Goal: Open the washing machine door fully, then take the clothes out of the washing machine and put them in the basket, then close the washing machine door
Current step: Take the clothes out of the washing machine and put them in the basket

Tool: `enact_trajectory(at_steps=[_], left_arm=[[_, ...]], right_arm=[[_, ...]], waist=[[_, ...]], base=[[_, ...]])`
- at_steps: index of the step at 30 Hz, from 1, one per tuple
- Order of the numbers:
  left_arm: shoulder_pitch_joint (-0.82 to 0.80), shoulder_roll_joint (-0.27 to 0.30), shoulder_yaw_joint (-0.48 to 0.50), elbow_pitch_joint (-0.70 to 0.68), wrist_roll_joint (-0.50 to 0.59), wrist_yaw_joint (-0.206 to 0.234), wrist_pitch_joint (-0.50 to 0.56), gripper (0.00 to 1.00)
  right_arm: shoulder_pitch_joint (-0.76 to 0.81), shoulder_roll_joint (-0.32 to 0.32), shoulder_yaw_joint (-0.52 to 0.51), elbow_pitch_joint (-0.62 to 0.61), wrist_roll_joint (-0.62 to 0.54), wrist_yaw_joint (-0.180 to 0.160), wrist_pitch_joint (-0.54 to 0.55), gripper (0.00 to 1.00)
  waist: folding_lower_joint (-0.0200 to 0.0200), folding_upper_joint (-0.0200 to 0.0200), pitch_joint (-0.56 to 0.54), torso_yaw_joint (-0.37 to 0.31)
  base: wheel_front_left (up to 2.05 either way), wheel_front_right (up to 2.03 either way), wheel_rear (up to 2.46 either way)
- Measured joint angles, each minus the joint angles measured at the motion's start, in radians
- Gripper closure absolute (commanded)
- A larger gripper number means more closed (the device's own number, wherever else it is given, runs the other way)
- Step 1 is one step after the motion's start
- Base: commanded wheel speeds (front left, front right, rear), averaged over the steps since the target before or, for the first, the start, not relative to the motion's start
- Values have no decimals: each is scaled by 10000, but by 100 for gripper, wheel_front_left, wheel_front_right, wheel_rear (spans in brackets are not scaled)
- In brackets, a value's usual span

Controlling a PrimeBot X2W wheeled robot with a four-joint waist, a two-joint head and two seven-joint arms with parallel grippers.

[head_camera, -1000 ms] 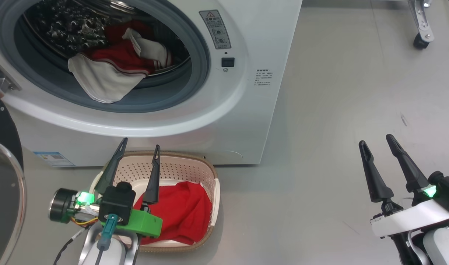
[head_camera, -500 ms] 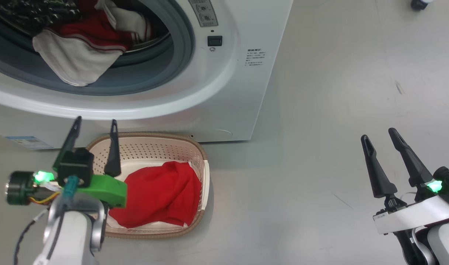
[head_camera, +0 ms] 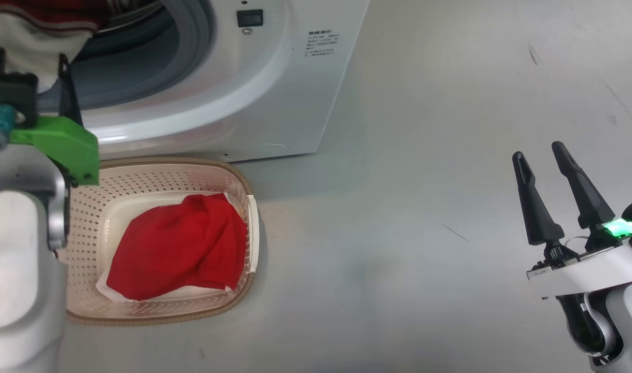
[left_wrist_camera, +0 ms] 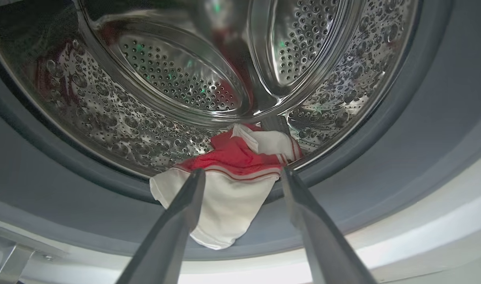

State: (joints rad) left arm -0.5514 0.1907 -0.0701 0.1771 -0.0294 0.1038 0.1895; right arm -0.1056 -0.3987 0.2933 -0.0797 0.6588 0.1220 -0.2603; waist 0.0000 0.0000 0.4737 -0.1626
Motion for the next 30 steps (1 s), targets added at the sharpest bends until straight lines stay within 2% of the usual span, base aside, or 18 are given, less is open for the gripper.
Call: enact_trajectory(at_steps=[4, 9, 13, 20, 30], left_arm=[[-941, 134, 236, 38, -44, 0, 732, 0], [-1956, 696, 405, 188, 69, 0, 1781, 0], [-2726, 788, 683, 418, 8, -2, 2568, 0], [-3415, 1423, 959, 966, 199, -2, 3570, 0], [-4161, 2199, 318, 1348, 1208, -144, 4813, 0]], right_arm=[[-337, 10, 123, -12, 169, 0, 0, 0], [-705, 105, 222, 0, 362, 0, 0, 0], [-831, 155, 382, 40, 418, 0, 0, 0], [-1233, 290, 763, 211, 535, 0, 0, 0], [-1408, 332, 926, 270, 706, 0, 0, 0]], waist=[[0, 0, 432, -317], [0, 0, 912, -745], [0, 0, 1258, -1071], [0, 0, 1673, -1646], [0, 0, 2055, -2291]], base=[[0, 0, 0], [0, 0, 0], [0, 0, 0], [0, 0, 0], [0, 0, 0]])
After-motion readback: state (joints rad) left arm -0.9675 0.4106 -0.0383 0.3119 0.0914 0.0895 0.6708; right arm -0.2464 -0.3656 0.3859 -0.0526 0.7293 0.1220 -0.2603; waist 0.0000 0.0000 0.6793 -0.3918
